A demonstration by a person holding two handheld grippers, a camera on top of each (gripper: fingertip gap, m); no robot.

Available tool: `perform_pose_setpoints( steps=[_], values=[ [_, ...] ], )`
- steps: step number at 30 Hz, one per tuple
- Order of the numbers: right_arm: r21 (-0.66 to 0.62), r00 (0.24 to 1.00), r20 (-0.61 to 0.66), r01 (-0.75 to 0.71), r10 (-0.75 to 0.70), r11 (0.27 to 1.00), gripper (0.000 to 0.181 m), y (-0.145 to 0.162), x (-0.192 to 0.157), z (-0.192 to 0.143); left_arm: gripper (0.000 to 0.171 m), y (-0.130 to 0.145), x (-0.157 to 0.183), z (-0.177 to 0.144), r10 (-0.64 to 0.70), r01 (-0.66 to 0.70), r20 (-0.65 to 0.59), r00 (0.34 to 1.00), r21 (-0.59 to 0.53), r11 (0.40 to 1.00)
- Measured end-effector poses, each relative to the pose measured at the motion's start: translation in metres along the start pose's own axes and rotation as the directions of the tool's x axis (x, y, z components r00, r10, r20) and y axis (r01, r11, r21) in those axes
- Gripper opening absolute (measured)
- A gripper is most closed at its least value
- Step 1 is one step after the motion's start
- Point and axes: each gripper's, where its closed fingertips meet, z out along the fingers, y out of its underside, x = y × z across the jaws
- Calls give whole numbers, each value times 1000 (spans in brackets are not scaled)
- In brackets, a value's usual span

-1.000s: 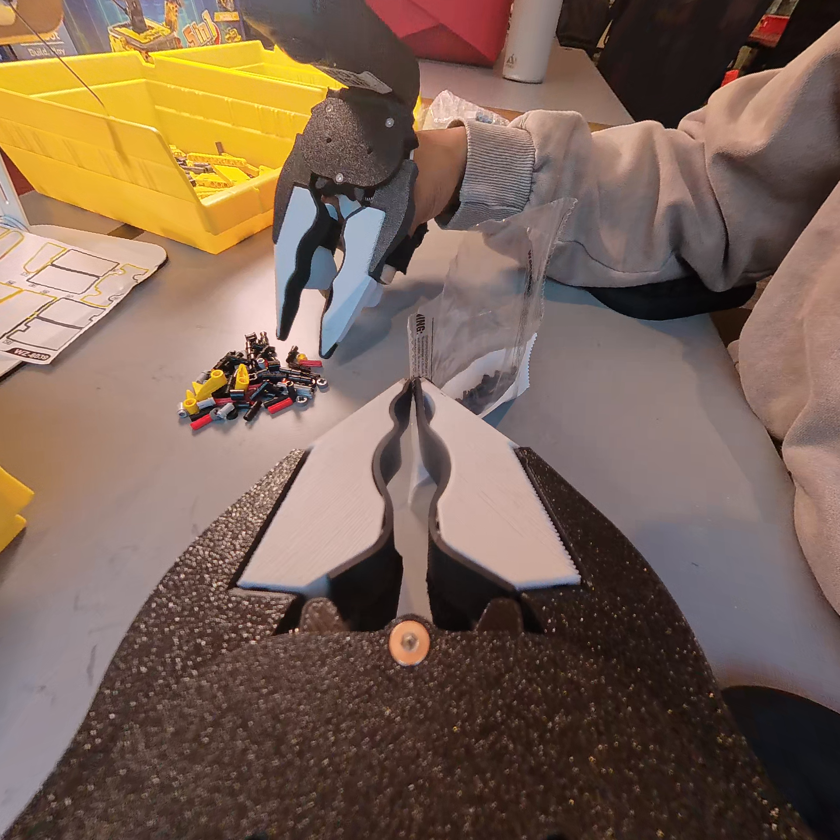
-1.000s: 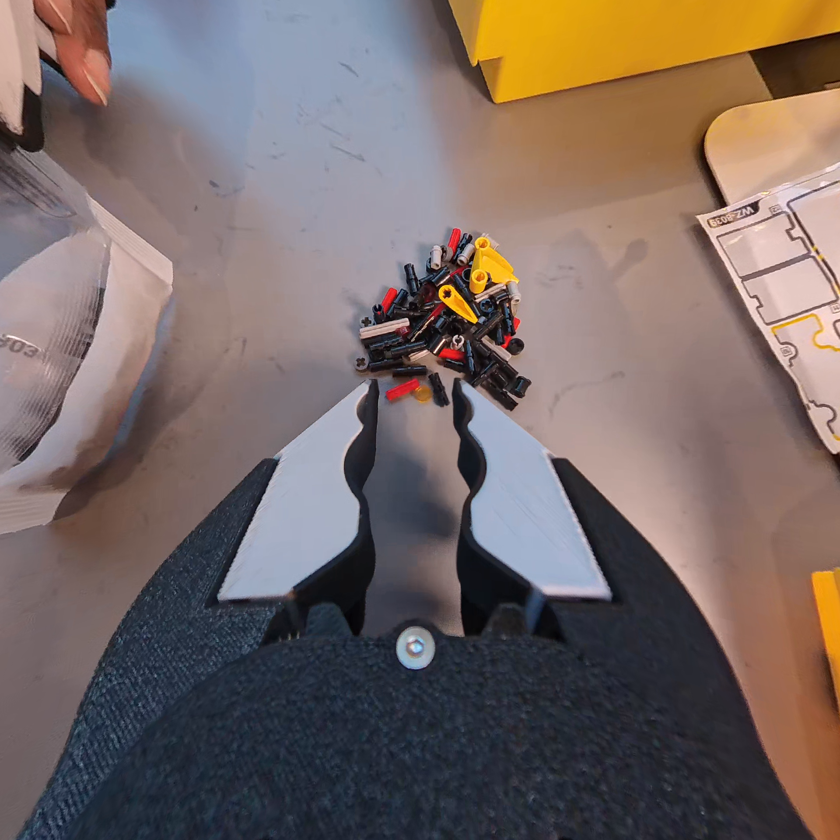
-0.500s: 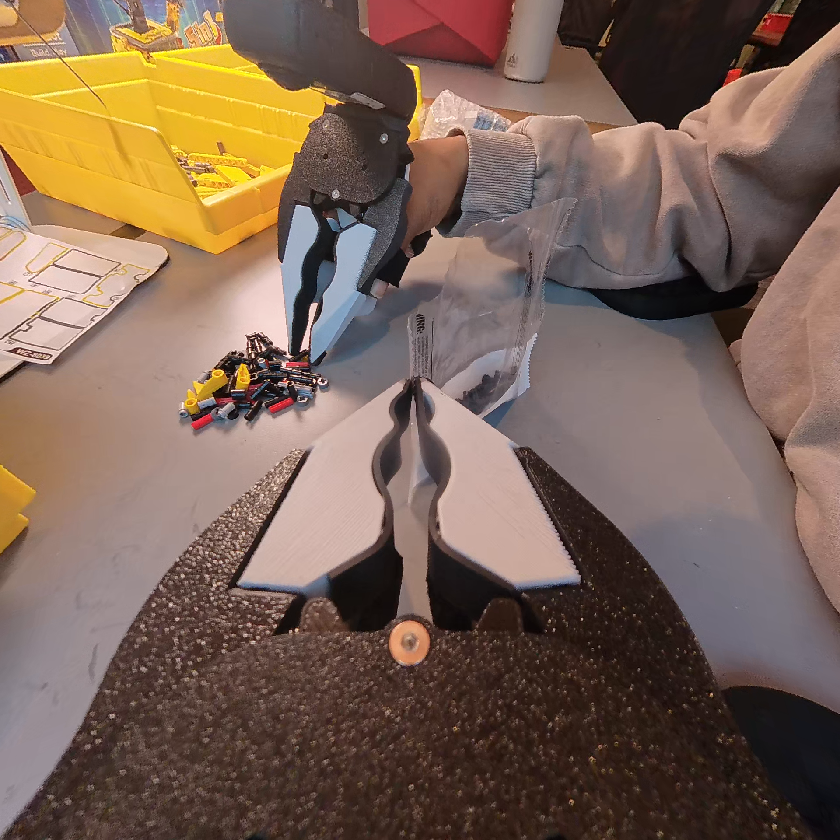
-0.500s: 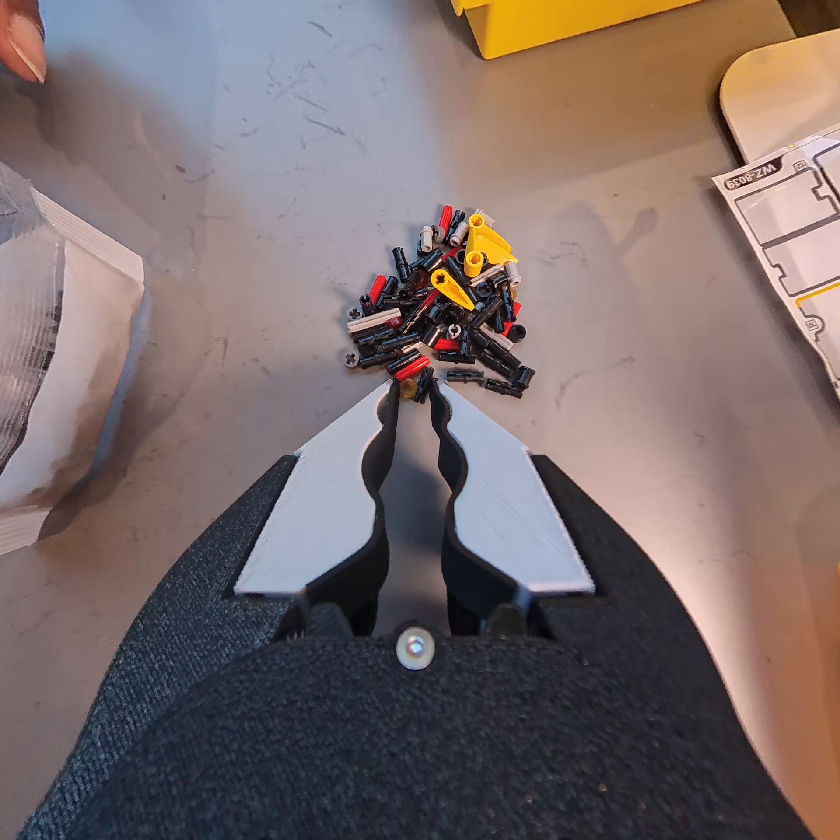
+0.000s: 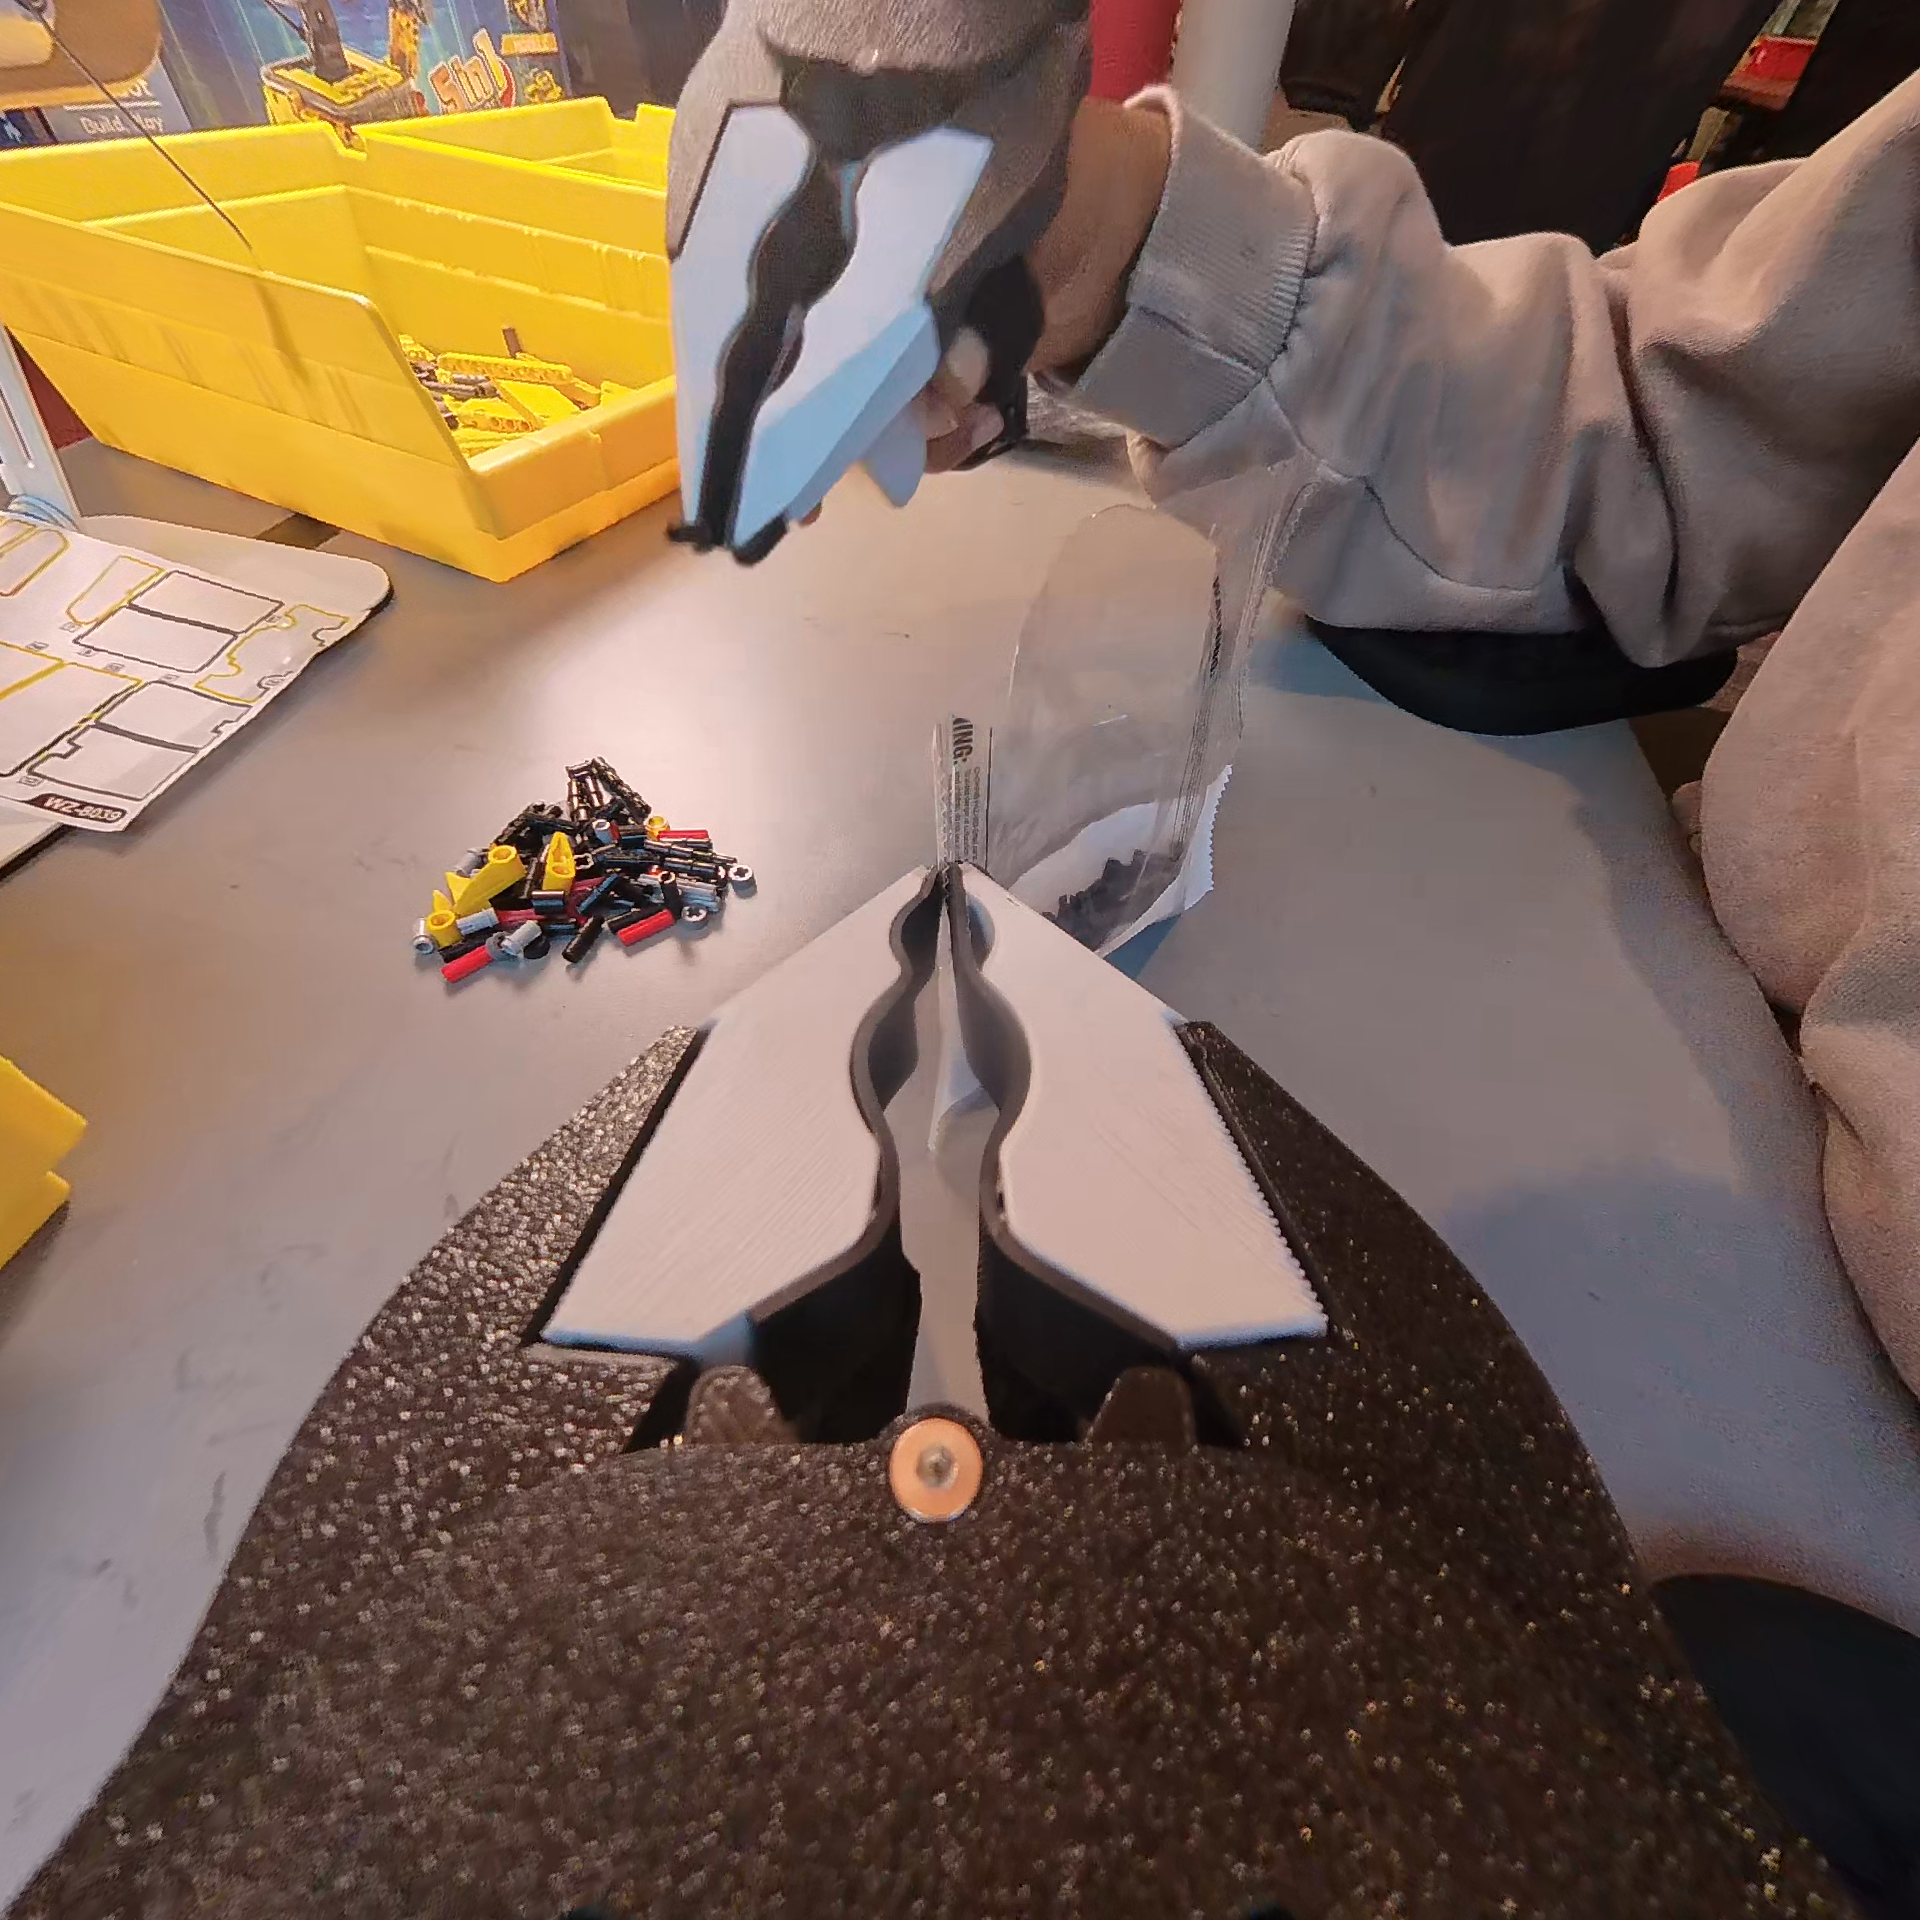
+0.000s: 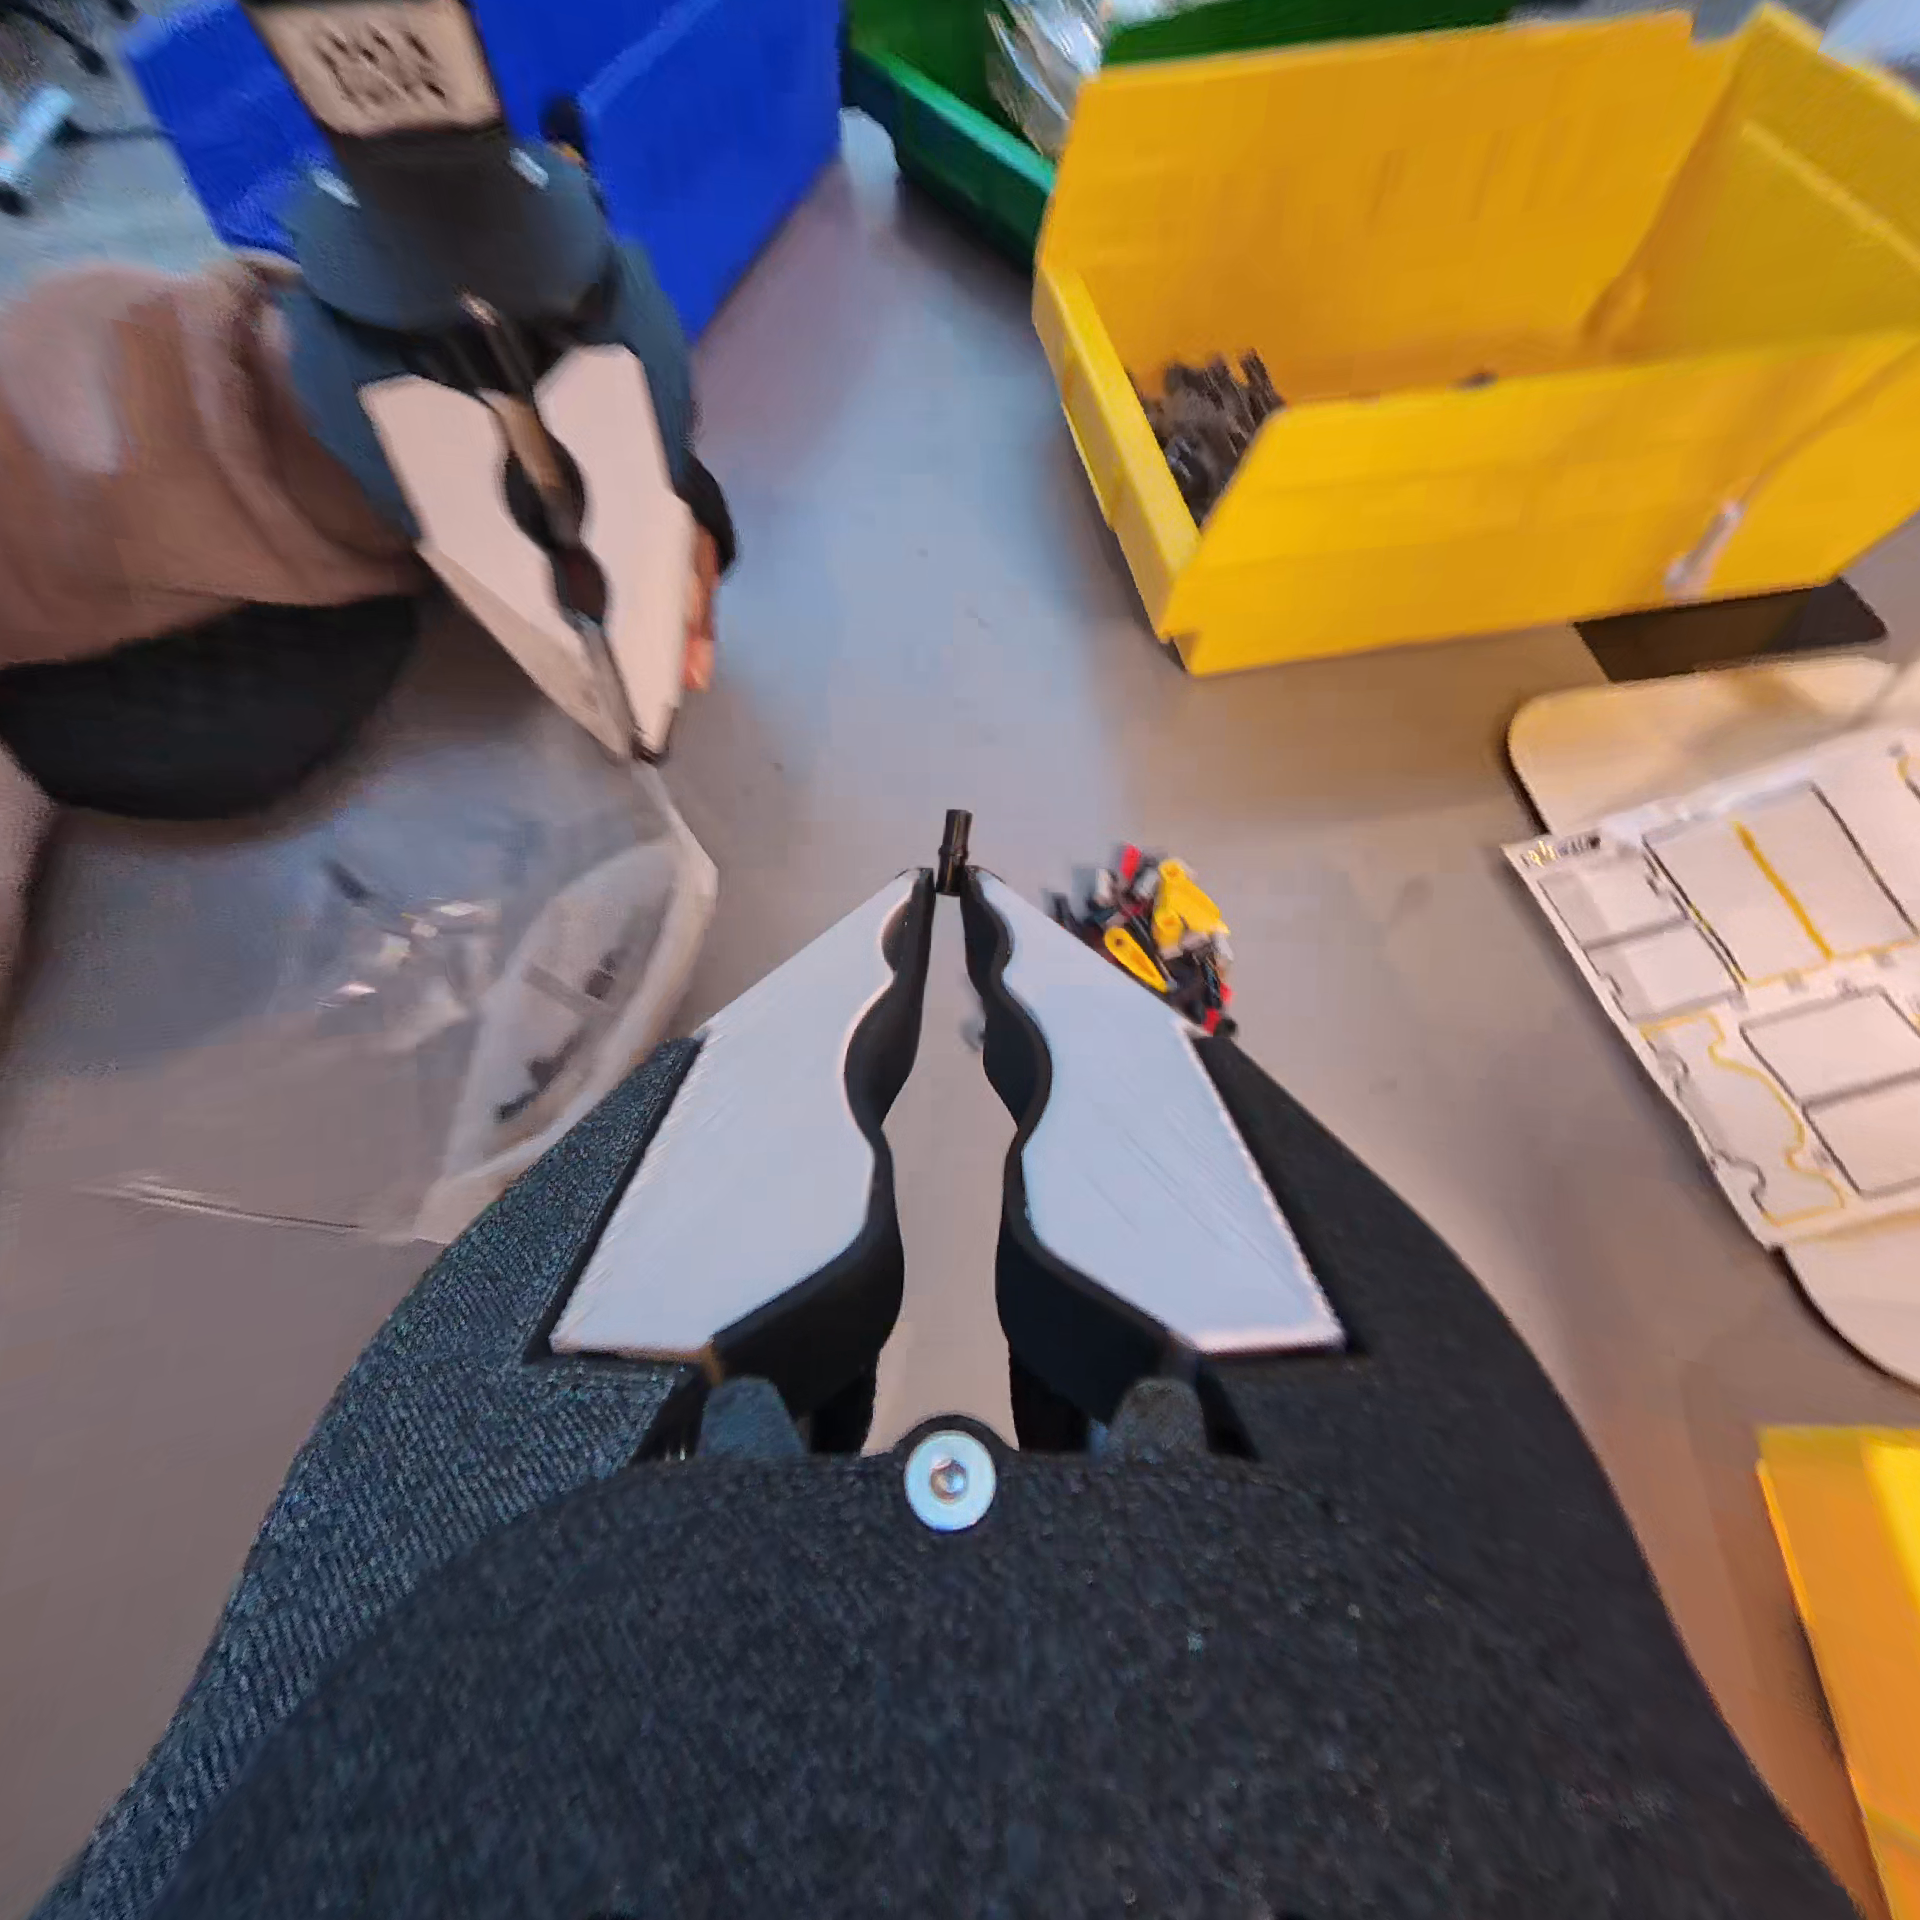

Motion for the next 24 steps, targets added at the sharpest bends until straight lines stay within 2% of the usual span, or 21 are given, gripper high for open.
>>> perform_pose_setpoints(
  steps=[2, 4, 5, 7, 8, 10, 12, 13, 15, 17, 19, 24],
  values=[
    [68, 994, 95, 42, -49, 997, 5, -25, -30, -6, 0, 0, 0, 0, 0, 0, 0, 1000, 0, 1000],
    [72, 978, 176, 101, -112, 992, 5, -36, -60, -6, 0, 0, 0, 0, 0, 0, 0, 1000, 0, 1000],
    [44, 971, 198, 129, -135, 991, 5, -33, -69, -4, 0, 0, 0, 0, 0, 0, 0, 1000, 0, 1000],
    [-11, 953, 257, 170, -161, 985, 17, -23, -85, 1, 0, -1, 1, 0, 2, -2, 0, 1000, 2, 1000],
    [-1, 950, 262, 176, -170, 984, 20, -23, -86, 3, 0, -1, 1, 0, 3, -3, 0, 1000, 2, 1000],
    [58, 959, 253, 120, -131, 991, 21, -31, -78, 0, 0, -1, 1, 0, 5, -5, 0, 1000, 2, 1000],
    [104, 981, 185, 35, -54, 994, 21, -36, -52, -5, 0, -2, 1, -1, 7, -7, 1, 1000, 4, 1000],
    [86, 992, 122, 5, -16, 996, 19, -28, -33, -6, 0, -2, 1, -1, 6, -7, 1, 1000, 5, 1000],
    [-31, 1000, -9, -7, 7, 999, 19, 7, 3, -1, 0, -2, 1, 0, 5, -5, 1, 1000, 3, 1000],
    [-153, 997, -72, -24, 13, 988, 19, 47, 24, 8, 0, -1, 1, 0, 3, -3, -1, 1000, 0, 1000],
    [-220, 997, -73, -42, 26, 975, 19, 71, 28, 20, 0, 0, 1, 1, 3, -3, -2, 1000, -3, 1000],
    [-272, 991, -119, -90, 59, 958, 19, 83, 31, 38, 0, 1, 0, 0, -2, 2, -3, 1000, -2, 1000]
  ],
)
